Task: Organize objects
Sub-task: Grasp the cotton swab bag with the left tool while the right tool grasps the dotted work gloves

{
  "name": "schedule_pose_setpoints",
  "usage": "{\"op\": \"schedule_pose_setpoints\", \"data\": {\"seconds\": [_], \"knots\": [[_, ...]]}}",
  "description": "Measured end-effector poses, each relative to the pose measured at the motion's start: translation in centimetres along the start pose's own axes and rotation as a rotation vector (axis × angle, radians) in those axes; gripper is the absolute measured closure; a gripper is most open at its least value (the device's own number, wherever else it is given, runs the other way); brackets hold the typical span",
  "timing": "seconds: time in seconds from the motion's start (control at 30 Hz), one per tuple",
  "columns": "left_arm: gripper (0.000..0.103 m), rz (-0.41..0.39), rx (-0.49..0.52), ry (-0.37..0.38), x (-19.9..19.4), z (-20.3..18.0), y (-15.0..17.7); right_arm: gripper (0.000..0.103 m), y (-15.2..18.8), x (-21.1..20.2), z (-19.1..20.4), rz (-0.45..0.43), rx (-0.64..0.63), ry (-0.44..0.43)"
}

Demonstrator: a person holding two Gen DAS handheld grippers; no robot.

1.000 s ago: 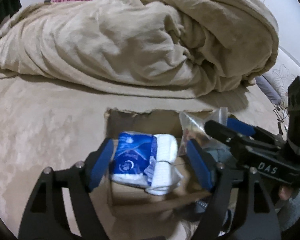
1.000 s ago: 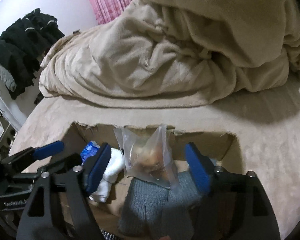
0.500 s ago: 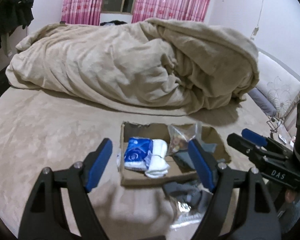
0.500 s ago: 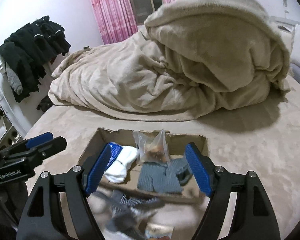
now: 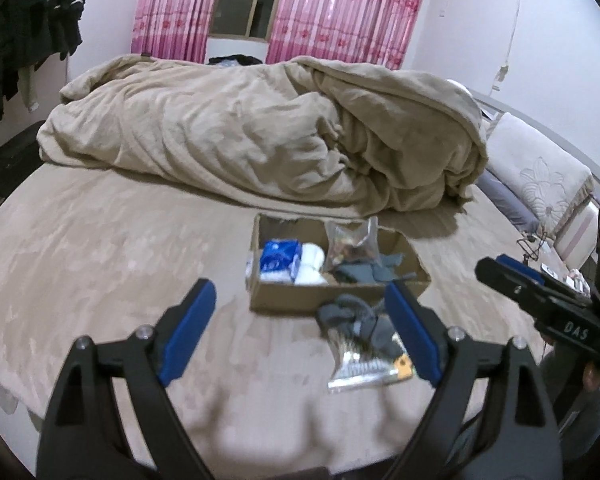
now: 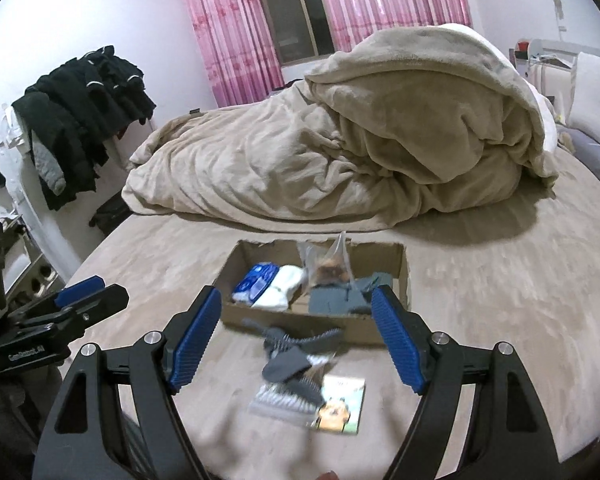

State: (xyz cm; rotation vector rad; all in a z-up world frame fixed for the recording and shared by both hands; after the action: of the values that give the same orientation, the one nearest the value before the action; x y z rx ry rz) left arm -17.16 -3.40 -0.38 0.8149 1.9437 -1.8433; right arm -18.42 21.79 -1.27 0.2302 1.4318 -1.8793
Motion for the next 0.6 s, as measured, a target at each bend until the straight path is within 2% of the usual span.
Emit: {"op": "schedule_pose_setpoints", "data": {"seconds": [0.1,0.27,0.6], "knots": [[0.015,0.019,-0.003,-0.003,-0.5,0.3,1.4,0.017,1.2,-1.0,0.4,0.009,-0.007,-0.007],[0.015,0.083,-0.03,-0.005,0.6,1.0,4.0,0.017,3.2,-0.5,0.6,0.058,-0.03,-0.002],[0.015,0.164,-0.08,0.003,4.1,1.9,7.0,0.018,6.1,5.5,0.6,0.184,-0.092,0.016]]}}
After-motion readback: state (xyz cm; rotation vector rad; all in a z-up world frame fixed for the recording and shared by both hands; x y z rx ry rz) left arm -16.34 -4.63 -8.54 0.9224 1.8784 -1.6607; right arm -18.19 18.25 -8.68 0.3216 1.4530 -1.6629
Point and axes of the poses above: each gripper's, at about its wrist camera, not at the fingertips, and x roughly the way its jaws point, z to its left, y to its underside, the point moved 1 cm from there along x, roughly the way its jaws point, and after that the axes turned 9 degrees about x, right-handed, at the moved point
